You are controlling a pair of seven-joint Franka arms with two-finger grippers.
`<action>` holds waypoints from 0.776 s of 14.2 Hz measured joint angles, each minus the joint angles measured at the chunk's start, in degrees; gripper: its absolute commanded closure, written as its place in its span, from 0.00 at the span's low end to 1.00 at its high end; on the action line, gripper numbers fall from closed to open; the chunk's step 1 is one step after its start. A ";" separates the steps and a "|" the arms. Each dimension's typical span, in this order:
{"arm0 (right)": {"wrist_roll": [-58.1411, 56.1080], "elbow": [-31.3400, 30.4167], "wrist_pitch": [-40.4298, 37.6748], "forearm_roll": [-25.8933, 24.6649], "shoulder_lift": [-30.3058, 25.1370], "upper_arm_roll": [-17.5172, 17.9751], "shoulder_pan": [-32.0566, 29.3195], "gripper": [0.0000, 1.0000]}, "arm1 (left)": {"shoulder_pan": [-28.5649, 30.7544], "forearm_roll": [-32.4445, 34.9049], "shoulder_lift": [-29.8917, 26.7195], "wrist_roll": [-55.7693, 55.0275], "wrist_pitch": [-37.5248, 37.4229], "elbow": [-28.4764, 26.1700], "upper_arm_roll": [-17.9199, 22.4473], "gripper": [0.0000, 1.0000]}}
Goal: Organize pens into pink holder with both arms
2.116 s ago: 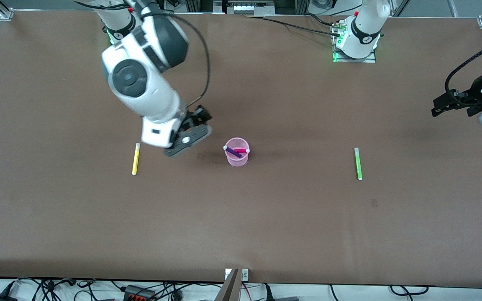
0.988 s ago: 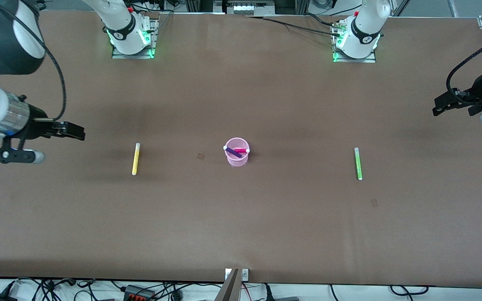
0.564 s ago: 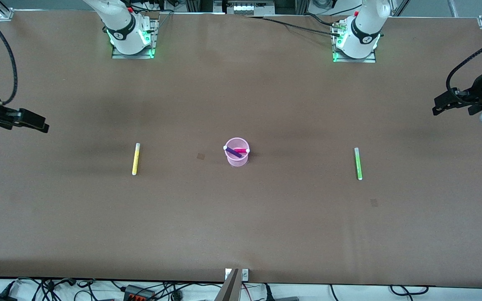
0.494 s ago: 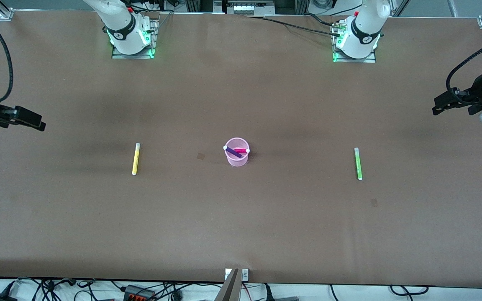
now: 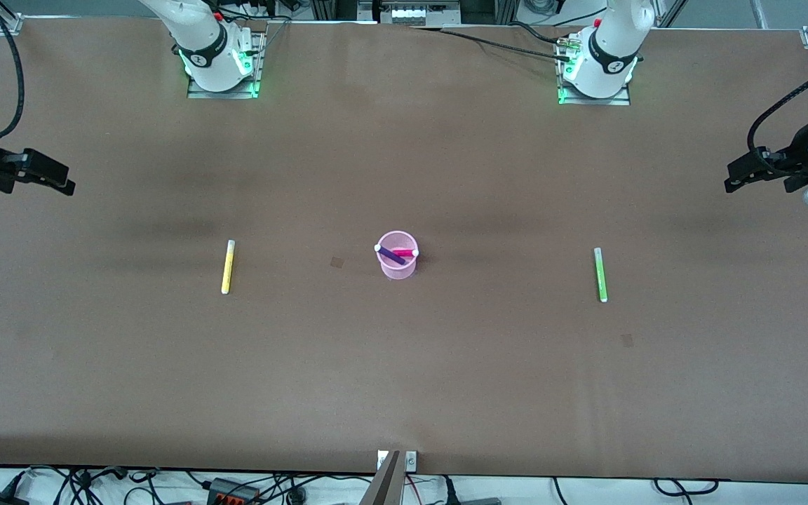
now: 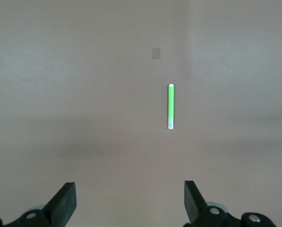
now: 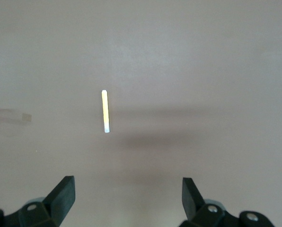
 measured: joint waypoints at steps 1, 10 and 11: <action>-0.12 -3.24 1.03 -0.07 -2.25 0.00 0.00 0.00 | 0.00 0.00 0.00 0.00 -0.01 0.00 0.00 0.00; -1.39 -8.82 5.15 -0.12 -5.62 0.23 0.02 0.00 | -0.06 0.00 0.00 0.00 -0.04 0.00 -0.05 0.00; -1.41 -8.82 5.28 -0.12 -5.28 0.31 0.04 0.00 | -0.06 0.00 0.00 0.00 -0.04 0.00 -0.06 0.00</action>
